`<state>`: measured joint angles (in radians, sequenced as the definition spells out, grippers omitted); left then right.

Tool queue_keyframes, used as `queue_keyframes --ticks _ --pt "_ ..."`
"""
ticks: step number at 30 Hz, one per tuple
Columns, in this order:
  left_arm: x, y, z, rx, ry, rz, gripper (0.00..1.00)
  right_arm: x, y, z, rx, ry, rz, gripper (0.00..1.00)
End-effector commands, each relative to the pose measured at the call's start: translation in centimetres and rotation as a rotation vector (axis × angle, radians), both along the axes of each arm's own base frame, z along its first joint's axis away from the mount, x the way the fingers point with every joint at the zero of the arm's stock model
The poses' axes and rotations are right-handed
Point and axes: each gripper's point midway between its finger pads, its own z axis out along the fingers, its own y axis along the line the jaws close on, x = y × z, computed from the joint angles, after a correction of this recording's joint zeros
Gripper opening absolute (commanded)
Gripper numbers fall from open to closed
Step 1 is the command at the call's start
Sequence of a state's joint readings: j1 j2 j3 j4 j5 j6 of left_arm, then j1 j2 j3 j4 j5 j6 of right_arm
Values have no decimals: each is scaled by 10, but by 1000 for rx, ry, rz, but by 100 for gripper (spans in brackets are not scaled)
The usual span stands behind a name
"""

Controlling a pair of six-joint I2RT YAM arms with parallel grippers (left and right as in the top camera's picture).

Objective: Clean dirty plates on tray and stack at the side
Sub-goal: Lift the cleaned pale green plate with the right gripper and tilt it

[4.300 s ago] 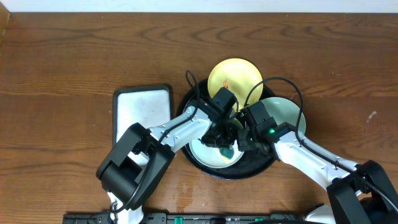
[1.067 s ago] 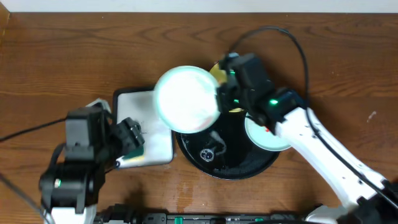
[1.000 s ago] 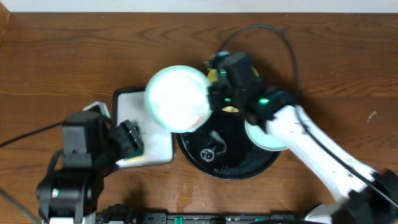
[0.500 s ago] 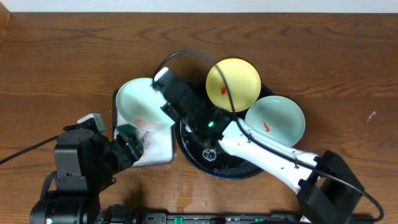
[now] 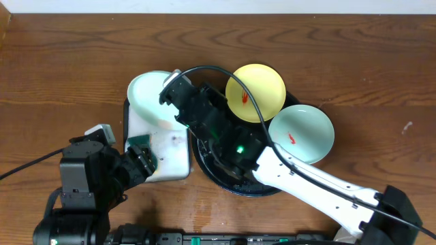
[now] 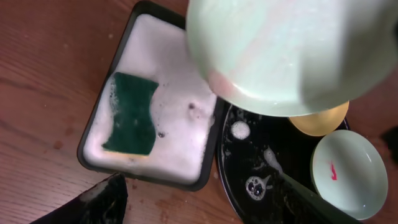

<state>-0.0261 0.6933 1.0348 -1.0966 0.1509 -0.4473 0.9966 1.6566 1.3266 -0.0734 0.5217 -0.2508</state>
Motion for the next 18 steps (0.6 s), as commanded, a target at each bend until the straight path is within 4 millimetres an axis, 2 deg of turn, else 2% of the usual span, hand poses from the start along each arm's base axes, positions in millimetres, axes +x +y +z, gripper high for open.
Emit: queue_keyframes --ticks 1,8,18 --pt "0 2 9 7 -25 5 76 -2 -3 22 13 -43 -1 1" --pt "0 2 9 7 -25 5 76 -10 7 23 -13 -59 51 1" --pt "0 2 9 7 -25 5 76 -11 9 26 -13 -76 60 1"
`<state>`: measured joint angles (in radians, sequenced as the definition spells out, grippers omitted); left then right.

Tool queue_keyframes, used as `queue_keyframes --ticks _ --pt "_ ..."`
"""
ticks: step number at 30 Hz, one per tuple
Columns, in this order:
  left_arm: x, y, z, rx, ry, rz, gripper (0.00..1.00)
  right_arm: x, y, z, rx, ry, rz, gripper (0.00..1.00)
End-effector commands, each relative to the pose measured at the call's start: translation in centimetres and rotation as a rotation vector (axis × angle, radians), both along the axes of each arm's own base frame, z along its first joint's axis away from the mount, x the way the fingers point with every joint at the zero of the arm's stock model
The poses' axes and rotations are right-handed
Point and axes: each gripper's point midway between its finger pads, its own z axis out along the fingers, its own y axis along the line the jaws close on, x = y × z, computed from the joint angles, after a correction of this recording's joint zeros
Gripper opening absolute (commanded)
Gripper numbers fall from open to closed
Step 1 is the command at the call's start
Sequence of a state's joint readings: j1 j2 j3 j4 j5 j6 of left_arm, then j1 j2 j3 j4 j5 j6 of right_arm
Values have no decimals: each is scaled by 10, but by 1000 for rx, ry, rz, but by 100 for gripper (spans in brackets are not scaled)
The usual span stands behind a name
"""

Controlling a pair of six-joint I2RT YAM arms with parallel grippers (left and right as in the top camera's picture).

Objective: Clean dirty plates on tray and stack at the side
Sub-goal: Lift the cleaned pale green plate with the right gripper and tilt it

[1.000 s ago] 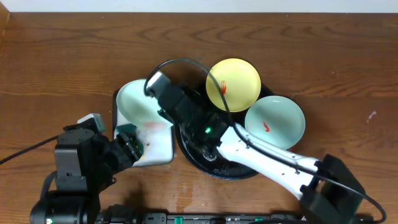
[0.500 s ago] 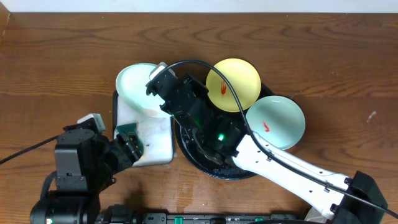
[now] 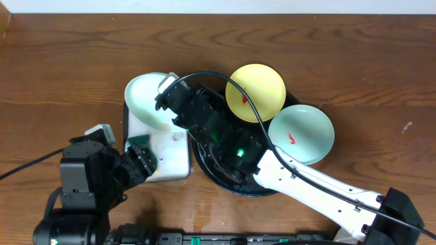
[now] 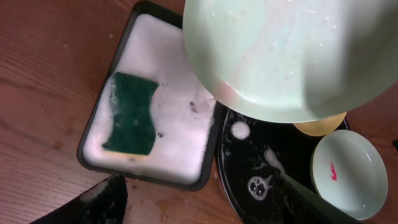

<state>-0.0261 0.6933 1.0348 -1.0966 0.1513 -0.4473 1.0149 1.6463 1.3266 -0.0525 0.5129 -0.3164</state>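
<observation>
My right gripper (image 3: 169,95) is shut on the rim of a wet pale green plate (image 3: 144,99), holding it tilted over the soapy tray (image 3: 178,162). The left wrist view shows that plate (image 4: 292,56) above the tray's foam. A green sponge (image 4: 132,112) lies in the foam at the tray's near left. My left gripper (image 4: 202,205) stands open at the tray's front edge, holding nothing. A yellow plate (image 3: 255,92) and a pale green plate with a red stain (image 3: 301,134) rest on the round black tray (image 3: 231,182).
The black tray (image 4: 249,168) shows foam spots on its bare bottom. The right arm reaches from the lower right across the black tray. Bare wooden table (image 3: 68,68) lies to the left and behind.
The held pale green plate has shifted a little to the left, further over the soapy tray. The left gripper and the sponge have not moved.
</observation>
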Motion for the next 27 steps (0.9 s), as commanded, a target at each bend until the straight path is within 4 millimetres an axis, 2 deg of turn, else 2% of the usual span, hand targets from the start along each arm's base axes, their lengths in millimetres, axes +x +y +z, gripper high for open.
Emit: queue_keyframes --ticks 1,19,27 --pt "0 2 9 7 -25 5 75 -3 2 18 6 -44 18 1" --pt "0 2 9 7 -25 5 76 -22 21 26 -132 -156 125 1" --pt "0 2 9 7 -25 5 75 -22 22 29 -126 -168 124 1"
